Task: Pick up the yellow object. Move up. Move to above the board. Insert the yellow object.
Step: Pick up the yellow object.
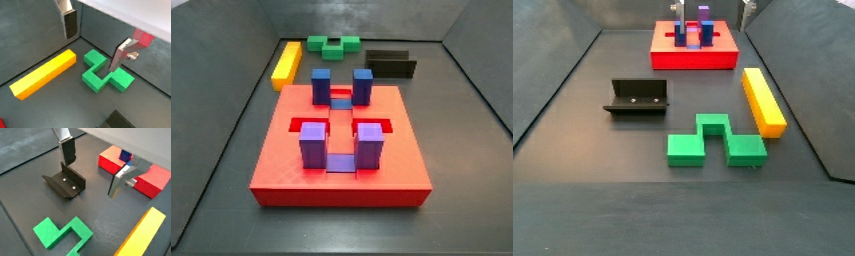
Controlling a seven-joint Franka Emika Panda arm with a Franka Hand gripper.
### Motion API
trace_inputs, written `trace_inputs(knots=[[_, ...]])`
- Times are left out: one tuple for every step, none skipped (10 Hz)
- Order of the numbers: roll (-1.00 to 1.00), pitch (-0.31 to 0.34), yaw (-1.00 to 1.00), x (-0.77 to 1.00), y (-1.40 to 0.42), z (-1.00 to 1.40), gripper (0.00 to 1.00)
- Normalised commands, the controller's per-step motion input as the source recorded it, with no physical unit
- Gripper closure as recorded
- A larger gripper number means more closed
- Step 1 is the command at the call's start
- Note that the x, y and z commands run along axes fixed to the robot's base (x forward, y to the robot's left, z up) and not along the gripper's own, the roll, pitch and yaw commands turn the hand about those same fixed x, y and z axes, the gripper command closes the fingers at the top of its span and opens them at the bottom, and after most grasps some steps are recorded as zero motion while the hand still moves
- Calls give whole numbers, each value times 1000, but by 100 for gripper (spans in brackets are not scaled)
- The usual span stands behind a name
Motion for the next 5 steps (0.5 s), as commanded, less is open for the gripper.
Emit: trace_inputs(knots=[[-37, 66, -111, 166, -111, -509, 0], [59, 90, -120, 223, -386, -377, 0], [290, 83, -43, 49, -583, -349, 0], [227, 34, -20, -117, -529, -440, 0], [147, 0, 0, -437, -400, -471, 0]])
